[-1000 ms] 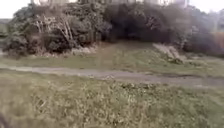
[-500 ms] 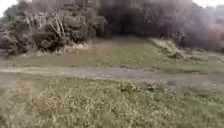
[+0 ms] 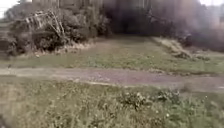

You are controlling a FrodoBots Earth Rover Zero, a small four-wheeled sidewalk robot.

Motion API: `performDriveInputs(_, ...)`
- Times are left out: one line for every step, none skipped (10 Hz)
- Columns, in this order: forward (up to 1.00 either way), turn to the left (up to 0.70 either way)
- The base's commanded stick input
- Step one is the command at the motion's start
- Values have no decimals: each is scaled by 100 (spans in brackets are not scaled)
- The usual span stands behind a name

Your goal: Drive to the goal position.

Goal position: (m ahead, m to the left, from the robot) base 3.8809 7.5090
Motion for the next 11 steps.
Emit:
performDriveInputs(100,40)
performDriveInputs(100,40)
performDriveInputs(100,40)
performDriveInputs(100,40)
performDriveInputs(100,40)
performDriveInputs(100,27)
performDriveInputs(100,3)
performDriveInputs(100,0)
performDriveInputs(100,0)
performDriveInputs(100,0)
performDriveInputs(100,0)
